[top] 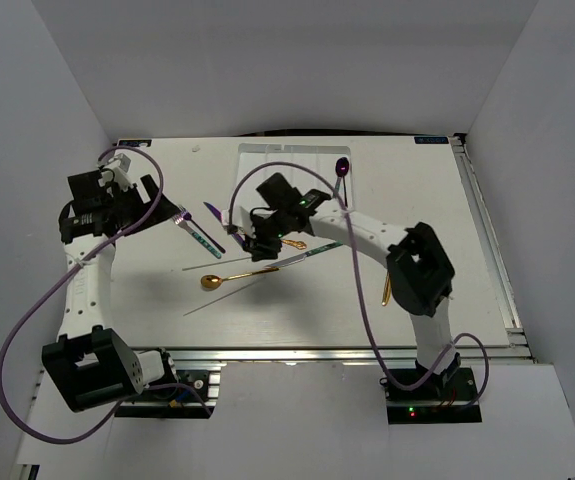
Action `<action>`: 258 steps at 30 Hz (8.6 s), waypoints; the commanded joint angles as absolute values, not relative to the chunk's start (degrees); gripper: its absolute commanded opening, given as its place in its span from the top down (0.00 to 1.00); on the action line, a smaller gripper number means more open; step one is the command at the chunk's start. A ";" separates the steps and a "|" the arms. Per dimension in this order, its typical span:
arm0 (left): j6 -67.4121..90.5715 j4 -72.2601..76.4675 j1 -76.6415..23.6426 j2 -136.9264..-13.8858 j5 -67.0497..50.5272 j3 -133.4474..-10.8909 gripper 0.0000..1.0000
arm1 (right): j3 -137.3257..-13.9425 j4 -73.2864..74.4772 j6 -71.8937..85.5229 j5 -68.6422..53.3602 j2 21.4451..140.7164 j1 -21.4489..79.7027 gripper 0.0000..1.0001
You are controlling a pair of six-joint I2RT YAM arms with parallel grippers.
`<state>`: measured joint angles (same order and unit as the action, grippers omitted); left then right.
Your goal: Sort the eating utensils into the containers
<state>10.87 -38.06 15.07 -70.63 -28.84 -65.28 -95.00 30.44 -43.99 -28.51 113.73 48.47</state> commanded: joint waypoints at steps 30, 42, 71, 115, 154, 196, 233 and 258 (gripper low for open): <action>10.90 -39.55 16.35 -72.51 -35.07 -64.51 0.02 | -105.64 23.73 -43.06 -25.14 133.85 56.34 0.56; 9.49 -39.02 17.14 -73.48 -35.16 -64.16 0.02 | -105.56 31.63 -49.57 -23.91 137.20 57.22 1.00; 7.74 -29.53 12.24 -72.86 -31.31 -64.07 0.02 | -98.70 16.35 -4.41 -27.87 110.66 38.95 1.00; 4.40 -24.79 0.79 -81.56 -13.27 -67.85 0.02 | -101.80 11.16 10.84 -5.24 118.50 17.49 0.56; 5.89 -23.91 0.79 -79.54 -15.73 -66.53 0.02 | -87.27 42.69 -75.67 -14.76 123.04 34.54 0.34; 3.87 -21.45 0.79 -76.82 -10.90 -66.27 0.02 | -116.98 21.18 31.28 -3.69 126.03 23.73 1.00; 13.44 -25.57 0.79 -75.76 -8.62 -59.94 0.02 | -115.31 15.20 24.35 -8.52 131.66 24.08 0.53; 14.16 -26.54 0.79 -78.49 4.47 -59.94 0.02 | -64.88 40.77 12.83 2.13 87.56 13.27 0.53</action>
<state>15.51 -26.57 0.69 -78.48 1.69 -59.27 -68.90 34.92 12.58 5.63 91.68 14.13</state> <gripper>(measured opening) 0.981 0.463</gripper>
